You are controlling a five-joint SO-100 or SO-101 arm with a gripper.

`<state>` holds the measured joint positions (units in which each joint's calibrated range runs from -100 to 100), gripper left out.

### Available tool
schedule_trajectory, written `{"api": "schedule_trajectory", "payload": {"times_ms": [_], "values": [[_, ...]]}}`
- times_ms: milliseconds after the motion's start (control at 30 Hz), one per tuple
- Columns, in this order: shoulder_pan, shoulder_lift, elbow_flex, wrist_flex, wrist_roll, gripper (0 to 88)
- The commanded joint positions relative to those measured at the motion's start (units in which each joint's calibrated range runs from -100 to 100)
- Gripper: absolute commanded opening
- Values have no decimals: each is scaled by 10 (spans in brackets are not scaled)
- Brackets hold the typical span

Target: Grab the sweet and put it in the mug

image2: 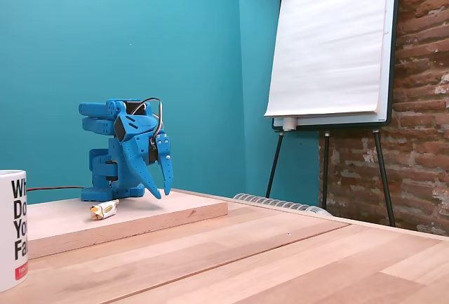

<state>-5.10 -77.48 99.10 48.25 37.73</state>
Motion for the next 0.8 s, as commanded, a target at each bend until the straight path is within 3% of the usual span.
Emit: {"api": "schedule_trajectory", "payload": {"times_ms": [0,767], "values": [[-6,-5,9,0,1,43],[-9,-5,9,0,4,43]]}}
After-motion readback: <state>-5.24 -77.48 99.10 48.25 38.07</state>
